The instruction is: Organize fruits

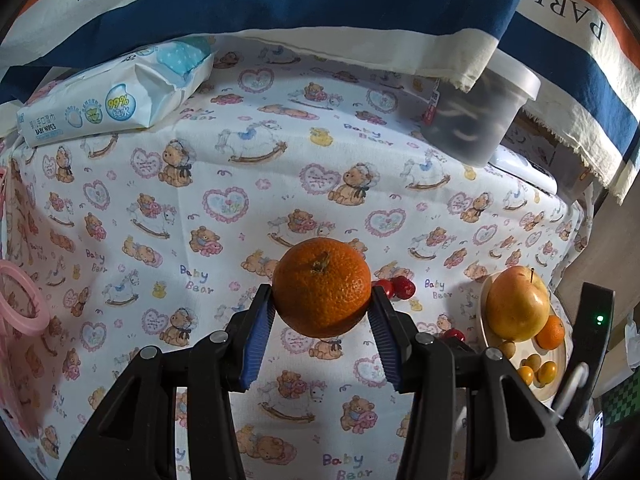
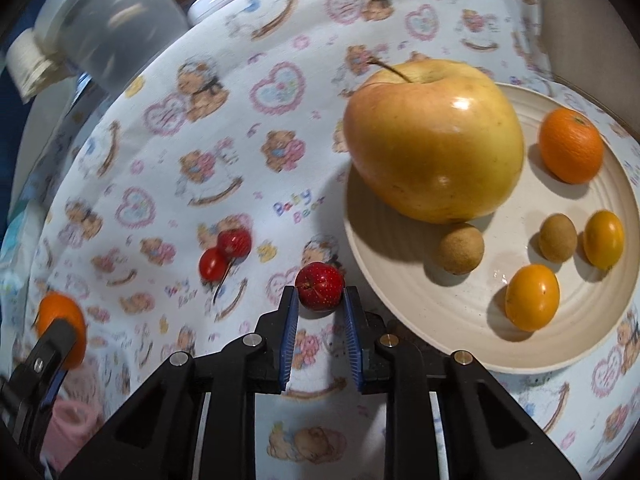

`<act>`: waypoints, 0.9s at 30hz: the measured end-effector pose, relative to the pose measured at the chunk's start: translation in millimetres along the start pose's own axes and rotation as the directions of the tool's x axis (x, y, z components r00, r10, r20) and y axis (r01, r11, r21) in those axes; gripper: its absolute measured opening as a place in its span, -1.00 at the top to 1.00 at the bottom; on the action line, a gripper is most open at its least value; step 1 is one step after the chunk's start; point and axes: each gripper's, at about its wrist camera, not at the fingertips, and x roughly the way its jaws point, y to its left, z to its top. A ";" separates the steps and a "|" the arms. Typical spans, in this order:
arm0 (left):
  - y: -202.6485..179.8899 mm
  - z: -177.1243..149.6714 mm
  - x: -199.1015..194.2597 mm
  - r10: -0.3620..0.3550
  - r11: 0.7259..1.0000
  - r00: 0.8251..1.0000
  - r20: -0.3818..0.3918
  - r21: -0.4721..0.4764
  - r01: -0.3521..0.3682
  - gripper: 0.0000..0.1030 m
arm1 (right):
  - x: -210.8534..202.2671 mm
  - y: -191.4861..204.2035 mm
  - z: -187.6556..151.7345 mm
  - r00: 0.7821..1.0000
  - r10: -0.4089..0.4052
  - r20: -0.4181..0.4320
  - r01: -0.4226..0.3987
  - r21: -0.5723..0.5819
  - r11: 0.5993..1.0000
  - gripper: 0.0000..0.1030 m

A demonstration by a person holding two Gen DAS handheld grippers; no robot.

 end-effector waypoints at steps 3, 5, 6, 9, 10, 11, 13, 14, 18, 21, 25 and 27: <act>0.7 -0.2 0.7 0.002 1.000 1.000 -0.001 -0.001 -0.002 0.09 | -1.5 8.5 0.5 0.996 0.075 -0.053 -0.081 -0.121 0.989 0.56; 0.1 -0.5 1.0 0.002 1.000 1.000 0.000 0.002 -0.002 0.09 | -11.4 19.4 -6.4 0.993 0.106 -0.051 -0.115 -0.239 0.964 0.68; -0.1 -0.6 1.5 0.002 1.000 1.000 -0.001 0.003 -0.002 0.09 | -14.2 23.6 -8.6 0.992 0.113 -0.052 -0.123 -0.277 0.953 0.69; -0.2 -0.8 2.7 0.002 1.000 1.000 -0.003 0.008 -0.002 0.09 | -16.5 31.2 -14.6 0.993 0.091 -0.075 -0.112 -0.360 0.926 0.70; -0.2 -0.9 2.8 0.003 1.000 1.000 -0.003 0.009 -0.003 0.10 | -15.0 30.3 -17.3 0.992 0.089 -0.088 -0.116 -0.372 0.921 0.69; -0.1 -0.9 3.0 0.005 1.000 1.000 -0.003 0.009 -0.005 0.09 | -12.4 28.9 -16.1 0.991 0.093 -0.099 -0.124 -0.374 0.919 0.69; 0.3 -1.0 3.7 0.005 1.000 1.000 -0.003 0.010 -0.005 0.09 | -10.9 27.3 -15.6 0.991 0.101 -0.089 -0.128 -0.375 0.918 0.62; 0.5 -1.0 3.7 0.005 1.000 1.000 -0.003 0.009 -0.005 0.09 | -9.5 27.3 -15.5 0.991 0.101 -0.084 -0.126 -0.380 0.916 0.58; 2.2 -1.1 5.0 0.013 1.000 1.000 -0.004 0.009 -0.013 0.09 | 0.8 32.3 -10.9 0.984 0.124 -0.125 -0.164 -0.384 0.909 0.47; 4.8 -0.8 7.3 0.029 1.000 0.999 -0.016 0.001 -0.029 0.09 | 12.3 45.6 -13.6 0.978 0.133 -0.161 -0.189 -0.412 0.891 0.41; 14.2 0.7 9.2 0.040 0.999 0.999 -0.026 -0.034 -0.041 0.09 | 17.9 61.9 -9.3 0.979 0.139 -0.149 -0.191 -0.436 0.879 0.18; 20.1 2.1 9.2 0.050 0.997 0.998 -0.025 -0.053 -0.052 0.09 | 21.6 69.6 -7.3 0.981 0.130 -0.144 -0.182 -0.445 0.877 0.15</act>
